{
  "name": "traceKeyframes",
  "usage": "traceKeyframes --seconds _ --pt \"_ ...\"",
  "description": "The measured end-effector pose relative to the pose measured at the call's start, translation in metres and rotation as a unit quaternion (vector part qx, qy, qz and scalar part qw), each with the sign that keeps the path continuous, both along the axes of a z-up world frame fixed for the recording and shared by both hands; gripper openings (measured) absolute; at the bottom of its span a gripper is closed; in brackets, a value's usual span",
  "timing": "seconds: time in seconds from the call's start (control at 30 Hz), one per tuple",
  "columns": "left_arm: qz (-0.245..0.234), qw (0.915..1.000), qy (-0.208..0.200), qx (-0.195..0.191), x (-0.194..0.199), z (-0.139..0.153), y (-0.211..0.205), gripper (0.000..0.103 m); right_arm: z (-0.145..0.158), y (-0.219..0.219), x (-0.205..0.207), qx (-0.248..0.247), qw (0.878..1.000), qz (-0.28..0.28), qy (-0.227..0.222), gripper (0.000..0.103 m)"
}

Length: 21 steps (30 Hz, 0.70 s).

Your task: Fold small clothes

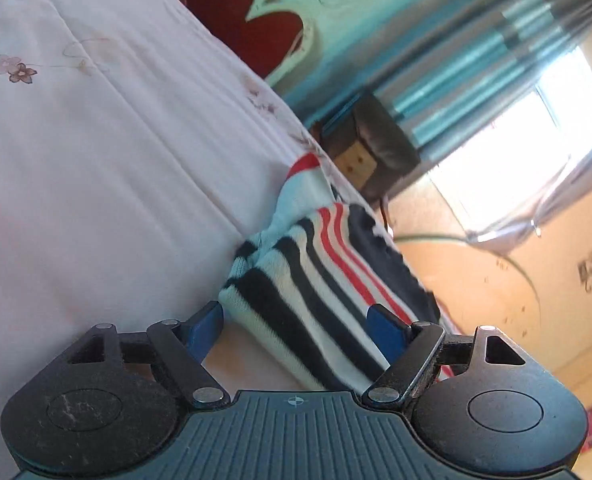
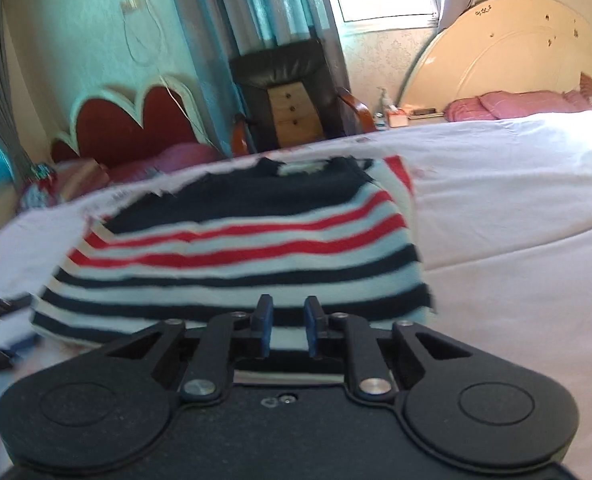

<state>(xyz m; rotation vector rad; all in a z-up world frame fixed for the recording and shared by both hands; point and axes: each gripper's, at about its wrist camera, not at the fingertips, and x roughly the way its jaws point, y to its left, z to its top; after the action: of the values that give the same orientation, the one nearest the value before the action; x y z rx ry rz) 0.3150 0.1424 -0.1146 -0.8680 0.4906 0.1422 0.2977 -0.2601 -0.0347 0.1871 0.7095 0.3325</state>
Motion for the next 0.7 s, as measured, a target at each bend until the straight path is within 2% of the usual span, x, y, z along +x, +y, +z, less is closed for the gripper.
traceKeyframes --seconds 0.1,0.17,0.2,0.23,0.27,0.3,0.37,0.4,0.47,0.5,0.57,0.6,0.63,0.7 --pt "0.019 0.9993 -0.010 -0.029 0.022 -0.006 -0.001 0.079 0.004 0.014 0.011 0.024 1.000 0.013 -0.004 0.009" --pt "0.025 0.9992 -0.009 -0.030 0.038 -0.009 -0.001 0.079 0.003 0.025 0.023 0.032 0.999 0.026 0.001 0.007" --pt "0.025 0.9993 -0.007 -0.026 0.044 -0.010 -0.002 0.074 0.002 0.031 0.030 0.035 0.999 0.031 0.003 0.006" --pt "0.027 0.9994 -0.001 -0.022 0.052 -0.010 0.000 0.068 0.000 0.036 0.038 0.038 0.999 0.034 0.005 0.005" --pt "0.028 0.9994 0.010 -0.019 0.058 -0.012 0.001 0.049 -0.002 0.043 0.047 0.041 0.998 0.038 0.008 0.004" --pt "0.031 0.9991 0.019 -0.024 0.063 -0.015 0.004 0.038 -0.005 0.049 0.055 0.042 0.998 0.041 0.010 0.004" --pt "0.032 0.9983 0.018 -0.044 0.067 -0.019 0.011 0.027 -0.011 0.063 0.070 0.038 0.998 0.049 0.016 0.003" --pt "0.025 0.9987 0.011 -0.042 0.068 -0.015 0.010 0.025 -0.013 0.070 0.077 0.038 0.998 0.055 0.020 0.003" --pt "0.007 0.9985 -0.041 -0.035 0.060 0.000 0.007 0.025 -0.016 0.083 0.086 0.031 0.997 0.064 0.021 0.003" --pt "0.004 0.9985 -0.047 -0.028 0.058 0.003 0.006 0.025 -0.016 0.087 0.090 0.032 0.997 0.068 0.022 0.003" --pt "0.004 0.9992 -0.027 -0.028 0.063 -0.005 0.010 0.025 -0.025 0.093 0.095 0.029 0.995 0.083 0.041 0.003" --pt "0.008 0.9993 -0.008 -0.035 0.065 -0.014 0.013 0.025 -0.035 0.098 0.100 0.007 0.994 0.087 0.064 0.000" --pt "0.009 0.9985 0.004 -0.054 0.063 -0.024 0.018 0.025 -0.044 0.099 0.101 0.000 0.993 0.090 0.070 0.000" --pt "0.007 0.9972 -0.014 -0.073 0.058 -0.029 0.023 0.025 -0.047 0.094 0.101 0.014 0.993 0.095 0.062 0.000"
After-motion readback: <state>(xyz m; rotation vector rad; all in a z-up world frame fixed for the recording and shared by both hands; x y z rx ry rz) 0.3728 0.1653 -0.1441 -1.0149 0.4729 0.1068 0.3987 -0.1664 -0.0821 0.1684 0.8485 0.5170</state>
